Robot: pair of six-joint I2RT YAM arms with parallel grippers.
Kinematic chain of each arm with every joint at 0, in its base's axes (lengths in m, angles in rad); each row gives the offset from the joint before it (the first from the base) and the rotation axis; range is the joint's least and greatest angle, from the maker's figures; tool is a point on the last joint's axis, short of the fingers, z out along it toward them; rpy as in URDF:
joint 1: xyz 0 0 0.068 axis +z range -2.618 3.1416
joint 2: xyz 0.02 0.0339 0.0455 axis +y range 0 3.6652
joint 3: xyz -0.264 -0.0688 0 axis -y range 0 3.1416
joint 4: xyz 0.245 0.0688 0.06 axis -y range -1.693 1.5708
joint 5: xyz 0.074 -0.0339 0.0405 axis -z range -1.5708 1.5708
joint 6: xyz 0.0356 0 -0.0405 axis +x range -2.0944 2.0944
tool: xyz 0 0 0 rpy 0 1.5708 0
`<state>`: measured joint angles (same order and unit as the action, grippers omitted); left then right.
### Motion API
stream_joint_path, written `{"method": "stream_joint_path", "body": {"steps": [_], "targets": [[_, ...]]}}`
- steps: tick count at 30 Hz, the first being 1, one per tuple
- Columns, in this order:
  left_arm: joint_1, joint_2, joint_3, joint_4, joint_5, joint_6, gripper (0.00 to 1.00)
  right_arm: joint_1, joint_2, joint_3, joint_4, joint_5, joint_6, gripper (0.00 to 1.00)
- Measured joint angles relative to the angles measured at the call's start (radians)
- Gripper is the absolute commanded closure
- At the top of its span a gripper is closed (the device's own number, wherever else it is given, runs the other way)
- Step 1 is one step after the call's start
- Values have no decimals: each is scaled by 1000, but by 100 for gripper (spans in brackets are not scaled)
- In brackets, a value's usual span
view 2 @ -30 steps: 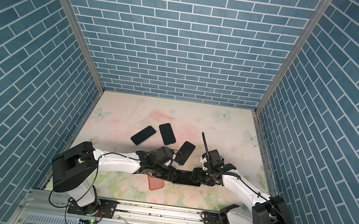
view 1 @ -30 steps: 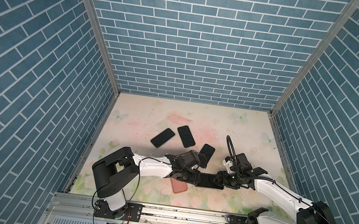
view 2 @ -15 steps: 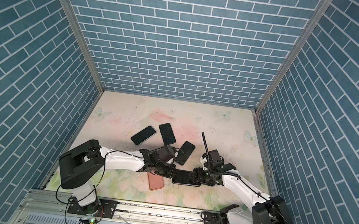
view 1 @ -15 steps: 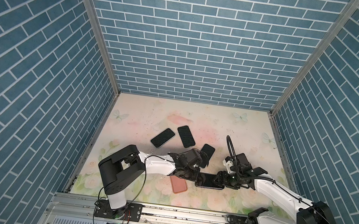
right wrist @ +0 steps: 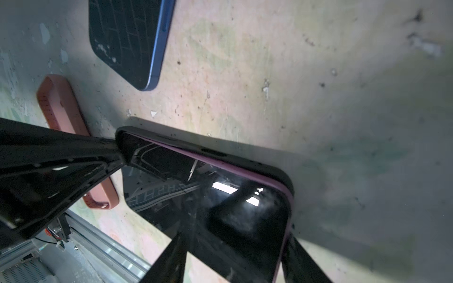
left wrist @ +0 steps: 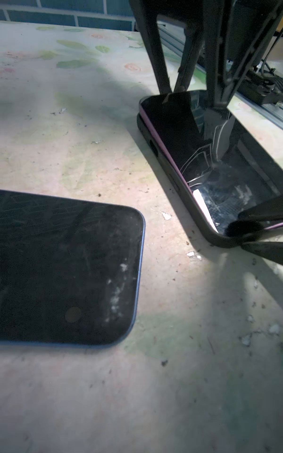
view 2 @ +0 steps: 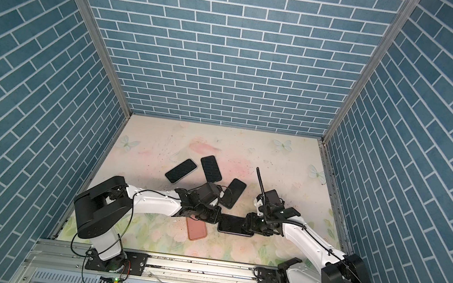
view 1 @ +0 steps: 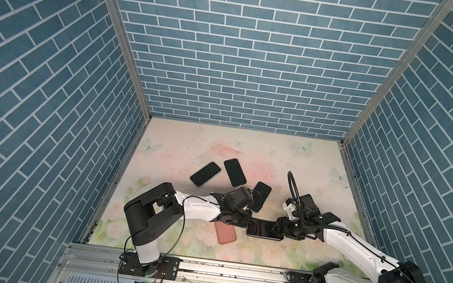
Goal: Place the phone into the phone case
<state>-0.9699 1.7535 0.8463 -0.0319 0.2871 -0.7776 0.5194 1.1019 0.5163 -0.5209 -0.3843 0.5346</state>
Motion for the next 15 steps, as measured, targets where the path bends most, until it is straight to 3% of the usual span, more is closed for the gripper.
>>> {"method": "stream_joint_path", "body": {"steps": [15], "targets": [[10,3,-7,18,25,-14,83,-16,-66,-42,29,-34,28,58]]}}
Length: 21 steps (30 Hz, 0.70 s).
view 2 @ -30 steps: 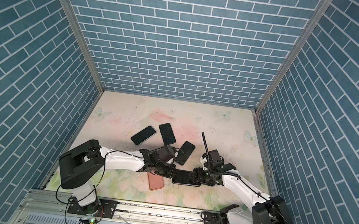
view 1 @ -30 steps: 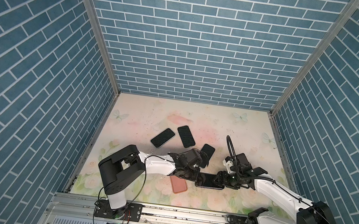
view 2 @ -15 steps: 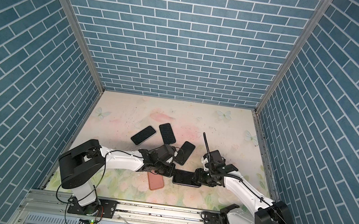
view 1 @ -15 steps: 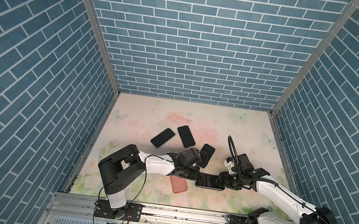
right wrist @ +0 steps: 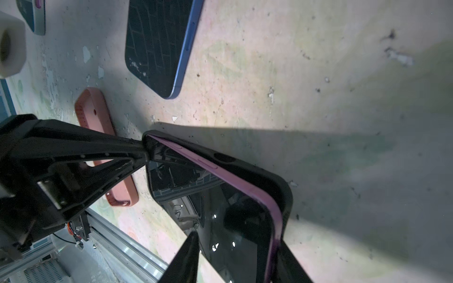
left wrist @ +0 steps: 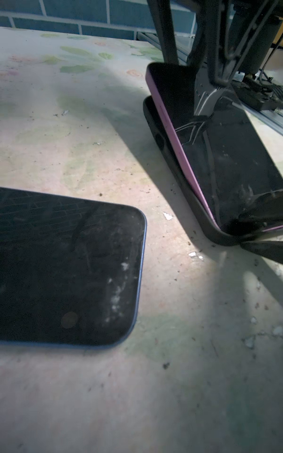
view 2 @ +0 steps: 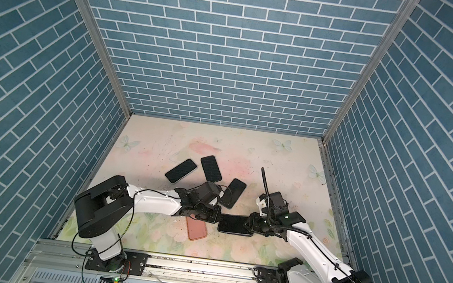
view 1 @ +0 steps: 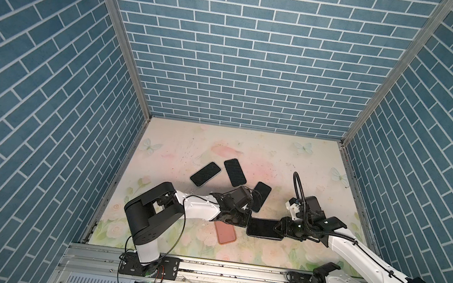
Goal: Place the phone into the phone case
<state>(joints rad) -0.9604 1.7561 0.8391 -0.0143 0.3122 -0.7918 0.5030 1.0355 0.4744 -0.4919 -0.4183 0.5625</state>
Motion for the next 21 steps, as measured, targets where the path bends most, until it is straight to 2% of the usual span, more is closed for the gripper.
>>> {"method": "stream_joint_path", "body": {"steps": [6,9,18,21], "targets": [[0,4,-16,39,5,-13,79,-3,93,-3,-18,24,12,77],[0,5,-20,48,5,-21,78,-10,120,8,-35,31,17,79],[0,2,-36,77,7,-50,78,-10,165,39,-61,30,16,79],[0,0,-42,87,6,-59,76,-10,164,39,-61,30,16,69]]}}
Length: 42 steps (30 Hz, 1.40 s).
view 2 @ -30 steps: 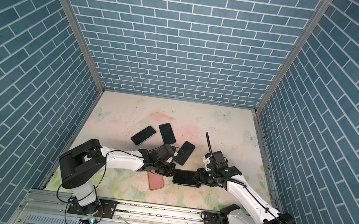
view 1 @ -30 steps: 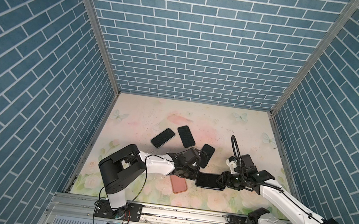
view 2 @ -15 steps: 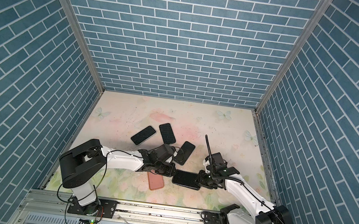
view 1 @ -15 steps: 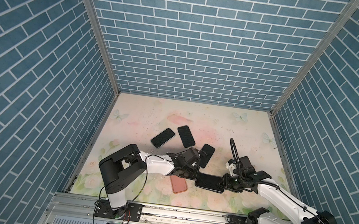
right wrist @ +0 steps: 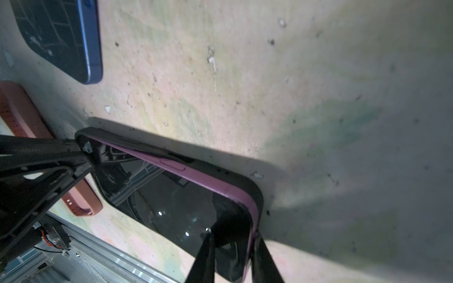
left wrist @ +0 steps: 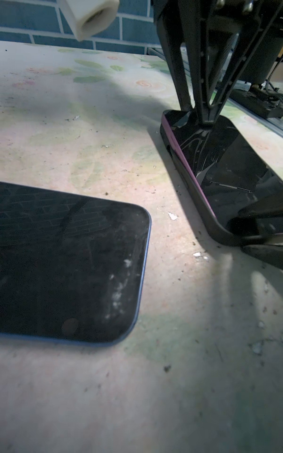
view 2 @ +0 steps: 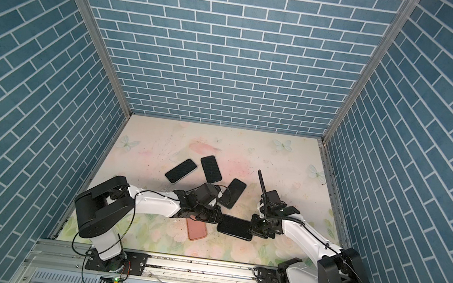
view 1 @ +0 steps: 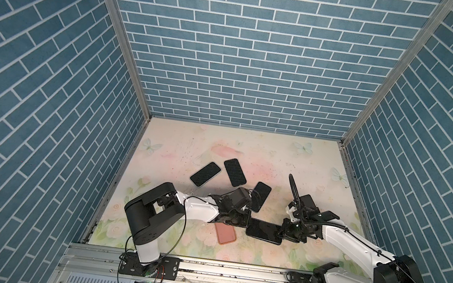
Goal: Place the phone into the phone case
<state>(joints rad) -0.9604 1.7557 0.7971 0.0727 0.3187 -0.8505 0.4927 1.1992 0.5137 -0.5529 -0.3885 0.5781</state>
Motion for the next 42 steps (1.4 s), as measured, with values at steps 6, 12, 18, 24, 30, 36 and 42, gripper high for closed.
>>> {"method": "stream_joint_path", "body": {"steps": [6,12,18,24,30,36,42], "targets": [[-3,-17,-36,73,6,-21,58,35,-55,-3,25,-4,17,36],[-15,-57,-67,108,-5,-24,48,37,-98,4,37,21,19,30],[-13,-95,-87,83,-10,-24,47,37,-79,27,36,50,19,26],[-8,-93,-89,87,6,-24,47,36,-48,28,39,68,19,24],[-4,-68,-84,124,59,-26,46,34,-29,14,85,50,20,24],[6,-45,-95,172,105,-44,46,11,-36,-22,131,11,36,24],[9,-22,-103,232,142,-70,46,-19,-52,-62,192,-41,60,24]]}}
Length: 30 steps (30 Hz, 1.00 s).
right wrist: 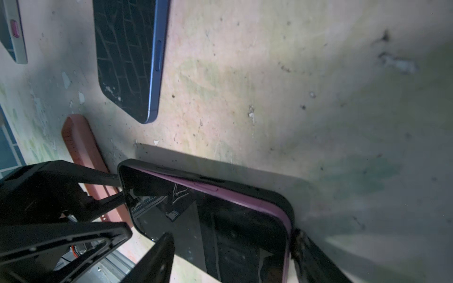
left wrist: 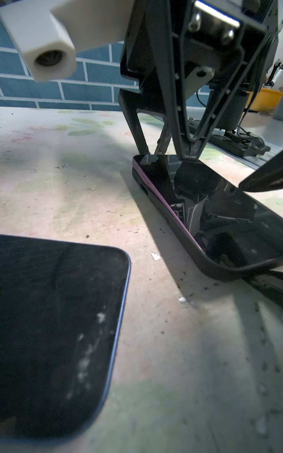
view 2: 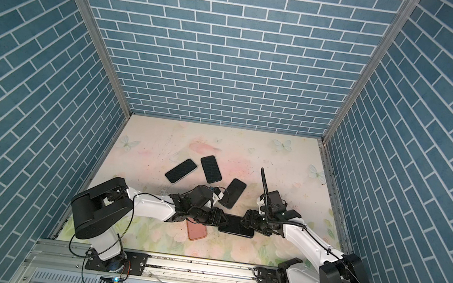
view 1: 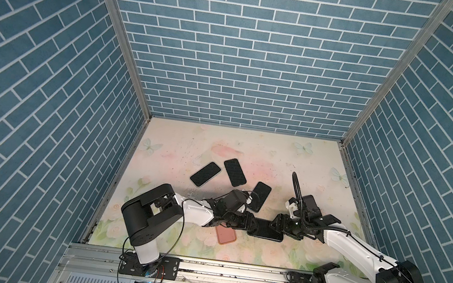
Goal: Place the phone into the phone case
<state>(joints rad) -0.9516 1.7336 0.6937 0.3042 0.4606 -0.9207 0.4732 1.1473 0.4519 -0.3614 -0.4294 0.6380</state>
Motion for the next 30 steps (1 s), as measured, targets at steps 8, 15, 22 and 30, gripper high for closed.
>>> {"method": "stream_joint_path", "body": {"steps": [8,15,22,30], "targets": [[0,2,-26,63,21,-20,53,-40,-23,-74,166,-150,18,26],[-3,-19,-49,67,18,-39,60,-55,-4,-90,197,-185,20,38],[1,-23,-61,74,35,-74,65,-71,47,-90,210,-180,19,61],[5,-29,-74,89,37,-114,69,-74,69,-91,225,-181,18,69]]}}
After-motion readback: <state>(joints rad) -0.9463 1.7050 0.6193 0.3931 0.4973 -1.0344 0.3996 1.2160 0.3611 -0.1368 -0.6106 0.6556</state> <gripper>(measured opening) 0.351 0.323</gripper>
